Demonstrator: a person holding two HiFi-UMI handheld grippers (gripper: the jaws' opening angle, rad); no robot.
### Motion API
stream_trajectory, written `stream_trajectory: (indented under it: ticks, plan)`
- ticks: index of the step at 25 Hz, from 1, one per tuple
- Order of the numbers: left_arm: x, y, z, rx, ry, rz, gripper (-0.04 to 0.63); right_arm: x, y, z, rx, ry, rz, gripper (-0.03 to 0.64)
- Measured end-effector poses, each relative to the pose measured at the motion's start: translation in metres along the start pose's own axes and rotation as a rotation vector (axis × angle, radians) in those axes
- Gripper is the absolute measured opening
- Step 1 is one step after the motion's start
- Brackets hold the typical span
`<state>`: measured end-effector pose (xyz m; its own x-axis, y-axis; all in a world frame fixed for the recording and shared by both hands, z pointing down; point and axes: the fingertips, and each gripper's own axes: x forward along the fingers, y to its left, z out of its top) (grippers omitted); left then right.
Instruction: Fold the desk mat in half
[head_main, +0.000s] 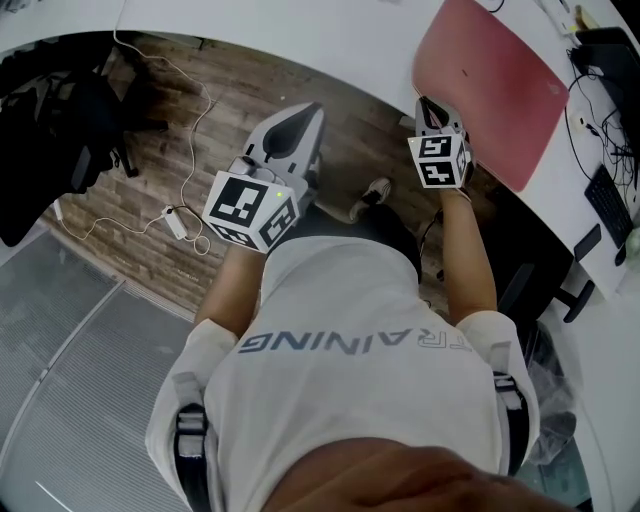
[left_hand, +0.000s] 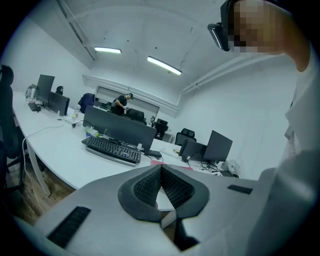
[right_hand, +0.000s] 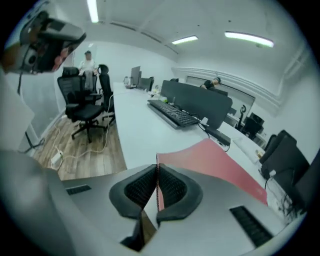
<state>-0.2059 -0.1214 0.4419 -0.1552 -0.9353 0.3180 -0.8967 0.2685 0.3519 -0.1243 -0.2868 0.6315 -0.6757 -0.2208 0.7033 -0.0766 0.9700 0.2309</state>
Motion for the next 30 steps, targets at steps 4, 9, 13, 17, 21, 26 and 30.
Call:
stream_trajectory:
  ticks: [4, 9, 13, 17, 21, 26, 30]
  plan:
    - [0.01, -0.018, 0.005, 0.021, 0.006, -0.046, 0.028, -0.021, -0.025, 0.001, 0.196, -0.089, -0.021, 0.032]
    - [0.025, -0.042, 0.009, 0.048, 0.014, -0.103, 0.028, -0.048, -0.058, -0.004, 0.303, -0.149, -0.083, 0.032]
    - [0.036, -0.062, 0.011, 0.067, 0.022, -0.144, 0.028, -0.07, -0.082, -0.015, 0.336, -0.169, -0.14, 0.032]
    - [0.048, -0.082, 0.012, 0.086, 0.028, -0.181, 0.028, -0.09, -0.104, -0.031, 0.367, -0.176, -0.188, 0.032]
    - [0.057, -0.101, 0.01, 0.1, 0.036, -0.209, 0.028, -0.107, -0.118, -0.05, 0.395, -0.178, -0.223, 0.032]
    - [0.066, -0.127, 0.006, 0.12, 0.048, -0.244, 0.028, -0.128, -0.132, -0.077, 0.429, -0.174, -0.262, 0.034]
    - [0.074, -0.148, 0.0, 0.131, 0.063, -0.272, 0.028, -0.143, -0.141, -0.101, 0.458, -0.16, -0.283, 0.034]
